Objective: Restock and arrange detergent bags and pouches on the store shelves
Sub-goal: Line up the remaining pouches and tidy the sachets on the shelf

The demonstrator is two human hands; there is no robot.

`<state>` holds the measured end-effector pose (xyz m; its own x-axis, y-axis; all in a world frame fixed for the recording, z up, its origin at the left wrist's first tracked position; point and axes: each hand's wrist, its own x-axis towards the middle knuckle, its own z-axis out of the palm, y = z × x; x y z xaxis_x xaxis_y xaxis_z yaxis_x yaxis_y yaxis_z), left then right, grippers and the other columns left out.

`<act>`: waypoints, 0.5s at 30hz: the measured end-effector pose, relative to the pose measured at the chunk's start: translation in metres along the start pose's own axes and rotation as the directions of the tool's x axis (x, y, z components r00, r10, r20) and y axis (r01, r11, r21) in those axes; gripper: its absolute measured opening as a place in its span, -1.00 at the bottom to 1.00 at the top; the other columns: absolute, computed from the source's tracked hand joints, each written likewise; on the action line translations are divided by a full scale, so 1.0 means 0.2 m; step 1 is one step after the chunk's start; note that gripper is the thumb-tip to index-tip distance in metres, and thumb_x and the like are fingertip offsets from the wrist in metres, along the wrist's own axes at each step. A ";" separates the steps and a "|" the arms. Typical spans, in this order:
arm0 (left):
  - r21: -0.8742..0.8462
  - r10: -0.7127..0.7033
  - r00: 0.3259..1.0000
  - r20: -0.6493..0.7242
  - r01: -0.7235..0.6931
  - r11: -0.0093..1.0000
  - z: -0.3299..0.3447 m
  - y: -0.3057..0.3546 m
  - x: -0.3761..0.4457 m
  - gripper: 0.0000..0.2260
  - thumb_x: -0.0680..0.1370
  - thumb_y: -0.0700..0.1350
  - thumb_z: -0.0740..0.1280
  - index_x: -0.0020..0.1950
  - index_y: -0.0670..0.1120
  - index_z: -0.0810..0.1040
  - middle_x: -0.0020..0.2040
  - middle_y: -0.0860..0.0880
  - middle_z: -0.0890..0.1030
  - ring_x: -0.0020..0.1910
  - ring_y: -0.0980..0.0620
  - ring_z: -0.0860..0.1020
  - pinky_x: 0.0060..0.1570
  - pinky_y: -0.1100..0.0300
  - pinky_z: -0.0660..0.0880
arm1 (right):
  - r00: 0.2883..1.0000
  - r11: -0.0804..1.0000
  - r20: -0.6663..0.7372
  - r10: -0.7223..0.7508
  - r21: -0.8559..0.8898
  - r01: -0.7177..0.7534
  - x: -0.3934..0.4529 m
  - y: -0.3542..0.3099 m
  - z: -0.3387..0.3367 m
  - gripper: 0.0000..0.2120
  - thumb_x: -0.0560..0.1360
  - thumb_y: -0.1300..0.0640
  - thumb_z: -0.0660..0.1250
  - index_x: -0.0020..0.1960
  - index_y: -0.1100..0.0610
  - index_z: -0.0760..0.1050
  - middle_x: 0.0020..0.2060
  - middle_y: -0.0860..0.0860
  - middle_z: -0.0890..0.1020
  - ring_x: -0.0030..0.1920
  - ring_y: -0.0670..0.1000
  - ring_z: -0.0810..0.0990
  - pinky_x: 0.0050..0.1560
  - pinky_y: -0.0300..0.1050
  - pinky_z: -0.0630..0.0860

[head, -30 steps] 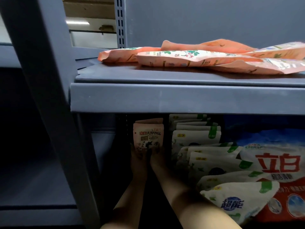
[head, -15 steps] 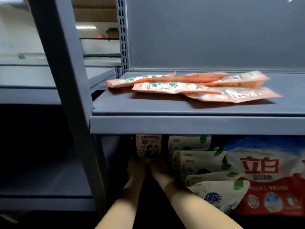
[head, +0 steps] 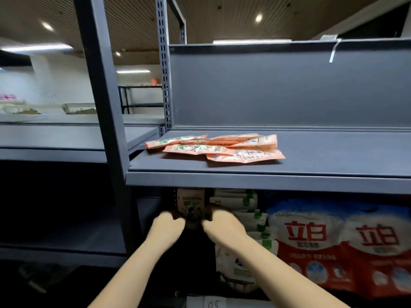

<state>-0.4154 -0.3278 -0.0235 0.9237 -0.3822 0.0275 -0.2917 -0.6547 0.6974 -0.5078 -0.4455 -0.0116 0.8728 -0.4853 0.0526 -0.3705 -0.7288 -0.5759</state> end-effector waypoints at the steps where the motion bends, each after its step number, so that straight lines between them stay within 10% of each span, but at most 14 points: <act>1: -0.014 0.038 0.999 -0.017 -0.038 0.999 -0.05 0.02 -0.05 -0.81 0.52 -0.04 0.27 -0.14 -0.16 0.54 -0.12 -0.12 0.62 -0.11 -0.11 0.58 -0.16 0.14 0.46 | 0.999 0.999 -0.024 -0.027 -0.029 0.026 -0.06 0.00 -0.06 -0.80 0.48 0.01 0.19 -0.03 0.09 0.49 -0.10 0.05 0.61 -0.12 0.10 0.57 -0.21 -0.11 0.48; 10: -0.141 0.407 0.897 -0.171 -0.432 0.891 -0.47 0.48 -0.22 -0.72 0.48 -0.10 0.28 -0.43 -0.09 0.58 -0.36 -0.02 0.64 -0.28 -0.05 0.60 -0.13 0.07 0.53 | 0.958 0.970 -0.166 -0.233 0.028 0.241 -0.28 -0.13 -0.55 -0.68 0.49 -0.13 0.26 -0.34 0.04 0.52 -0.41 -0.07 0.58 -0.30 -0.01 0.57 -0.26 -0.09 0.51; 15: 0.049 0.393 0.842 -0.370 -0.404 0.913 -0.55 0.63 0.01 -0.85 0.51 -0.06 0.21 -0.17 -0.02 0.55 -0.27 0.02 0.58 -0.20 -0.03 0.51 -0.23 0.14 0.43 | 0.878 0.946 -0.392 -0.275 0.055 0.321 -0.22 -0.22 -0.74 -0.73 0.53 0.01 0.23 -0.24 0.11 0.57 -0.36 0.01 0.66 -0.40 -0.05 0.64 -0.14 0.01 0.60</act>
<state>-0.4228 -0.3386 0.1435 0.7551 -0.3372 0.5623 -0.6521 -0.4754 0.5906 -0.5771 -0.4634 0.1332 0.7434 -0.4150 0.5246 -0.0527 -0.8182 -0.5725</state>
